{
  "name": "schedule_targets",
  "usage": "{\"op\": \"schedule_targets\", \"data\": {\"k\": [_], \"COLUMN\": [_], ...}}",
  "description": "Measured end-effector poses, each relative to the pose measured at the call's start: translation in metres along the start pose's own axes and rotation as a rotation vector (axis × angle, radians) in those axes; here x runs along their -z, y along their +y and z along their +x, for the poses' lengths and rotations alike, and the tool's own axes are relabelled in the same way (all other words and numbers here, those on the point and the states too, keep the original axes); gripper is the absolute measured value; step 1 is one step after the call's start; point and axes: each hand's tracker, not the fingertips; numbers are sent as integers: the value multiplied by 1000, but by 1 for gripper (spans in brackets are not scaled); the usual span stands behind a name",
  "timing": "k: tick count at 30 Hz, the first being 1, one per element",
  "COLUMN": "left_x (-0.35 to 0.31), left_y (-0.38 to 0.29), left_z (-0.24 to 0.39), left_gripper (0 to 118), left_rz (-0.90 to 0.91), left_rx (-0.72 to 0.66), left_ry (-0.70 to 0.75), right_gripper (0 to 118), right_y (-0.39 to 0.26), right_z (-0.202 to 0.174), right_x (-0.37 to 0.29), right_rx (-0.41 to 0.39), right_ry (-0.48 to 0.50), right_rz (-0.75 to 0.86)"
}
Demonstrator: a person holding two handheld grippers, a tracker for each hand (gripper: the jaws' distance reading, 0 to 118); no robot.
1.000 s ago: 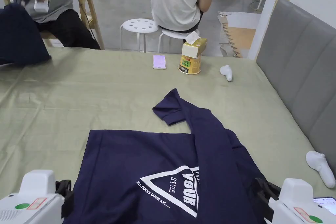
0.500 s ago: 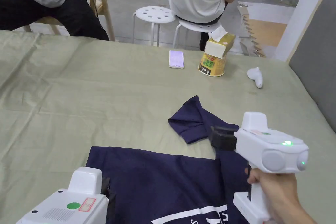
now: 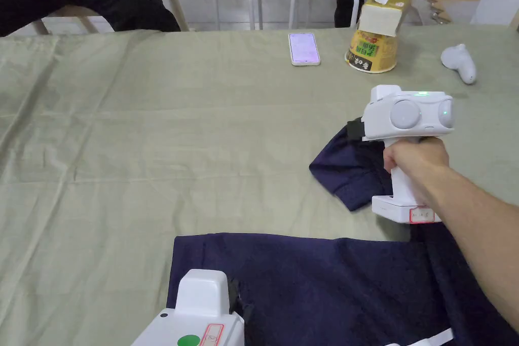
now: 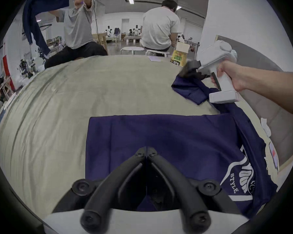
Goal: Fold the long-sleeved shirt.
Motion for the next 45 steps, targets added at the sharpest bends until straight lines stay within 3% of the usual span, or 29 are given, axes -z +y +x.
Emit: {"op": "schedule_targets", "data": {"k": [1, 3, 5, 7, 10, 13, 20, 28, 34, 35, 36, 37, 38, 39, 40, 42, 45], "left_x": [0, -5, -11, -22, -45, -68, -123, -162, -171, -170, -170, -170, -170, -171, -171, -168, -162], "left_y": [0, -3, -5, -7, -7, -9, -17, -35, -48, -50, -52, -54, -56, -58, -59, -62, -62], "left_z": [0, -1, -1, 1, 1, 7, 23, 41, 51, 51, 51, 51, 50, 50, 48, 43, 35], "left_gripper": [4, 4, 4, 4, 4, 4, 4, 4, 4, 4, 4, 4, 4, 4, 4, 4, 4], "left_rz": [-3, -3, -2, 1, 42, 50, 113, 140, 133, 130, 128, 126, 124, 123, 120, 114, 101], "left_rx": [-2, -2, -4, -18, -129, -127, -114, -101, -68, -64, -62, -62, -62, -63, -65, -67, -78], "left_ry": [1, 6, 8, 10, 8, 5, 11, 19, 10, 7, 4, 5, 7, 8, 9, 17, 35], "right_gripper": [2, 1, 1, 1, 1, 1, 1, 1, 2, 7, 27, 62, 108, 118, 115, 115, 116], "right_y": [-4, -7, -6, -4, -2, -15, -127, -292, -350, -354, -358, -359, -362, -363, -366, -358, -351], "right_z": [-8, -3, -5, 1, 13, 31, 53, 42, 27, 26, 27, 33, 33, 33, 36, 48, 52], "right_x": [-9, -29, -55, -90, -150, -214, -334, -371, -340, -329, -320, -315, -313, -315, -324, -348, -378], "right_rx": [-7, 41, 23, -4, -25, -22, -20, -9, -68, -70, -77, -60, -60, -55, -8, 2, 24], "right_ry": [-28, 62, 40, 92, 86, 117, 81, 65, 39, 29, 44, 41, 25, 20, 67, 118, 97], "right_rz": [28, 67, 110, 144, 186, 238, 282, 225, 123, 73, 29, 17, 2, 4, 42, 100, 223]}}
